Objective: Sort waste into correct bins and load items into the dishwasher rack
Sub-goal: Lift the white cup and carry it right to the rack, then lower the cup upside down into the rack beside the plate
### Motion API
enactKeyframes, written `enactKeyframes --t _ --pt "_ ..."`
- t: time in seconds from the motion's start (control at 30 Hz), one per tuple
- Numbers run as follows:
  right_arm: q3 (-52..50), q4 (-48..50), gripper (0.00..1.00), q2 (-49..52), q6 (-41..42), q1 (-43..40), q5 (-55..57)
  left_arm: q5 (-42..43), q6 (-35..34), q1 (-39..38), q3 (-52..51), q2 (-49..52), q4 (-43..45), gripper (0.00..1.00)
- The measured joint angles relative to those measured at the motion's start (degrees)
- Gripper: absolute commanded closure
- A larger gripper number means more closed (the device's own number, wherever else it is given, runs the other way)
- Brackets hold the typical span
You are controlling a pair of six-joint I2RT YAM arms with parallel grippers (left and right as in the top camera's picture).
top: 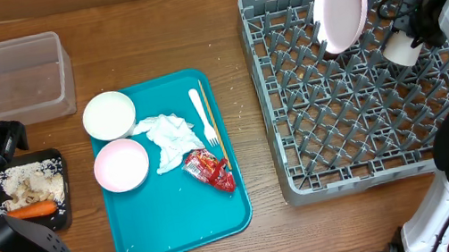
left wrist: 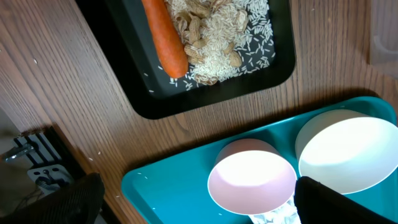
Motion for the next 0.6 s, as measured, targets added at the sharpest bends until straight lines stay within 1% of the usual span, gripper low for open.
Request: enactKeyframes --t 0.1,0.27,0.3,0.43,0.47,0.53,0.6 --pt "0.0 -0.2 0.45 0.0 0.0 0.0 0.0 0.0 0.0 0.0 0.0 0.0 0.0 0.0" --pt "0.0 -1.7 0.44 -0.2 0.0 -0.1 -0.6 0.0 0.0 0.0 0.0 0.0 0.0 0.0" --pt "0.0 -2.3 0.43 -0.5 0.0 -0.1 -1.1 0.0 0.0 0.0 0.0 0.0 0.0 0.0" --pt "0.2 -5.0 0.29 -2.9 0.1 -0.1 -2.8 0.0 0.0 0.0 0.0 0.0 0.0 0.0" --pt "0.3 -5.7 0.24 -3.7 0.3 -0.1 -3.3 0.0 0.0 0.0 0.0 0.0 0.0 0.0" --pt "0.3 -7.0 0.02 -6.0 0.7 -0.1 -4.3 0.0 0.0 0.0 0.0 0.0 0.0 0.0" --pt "0.6 -8.3 0.0 -8.2 0.9 -0.1 -4.9 0.0 0.0 0.0 0.0 0.0 0.0 0.0"
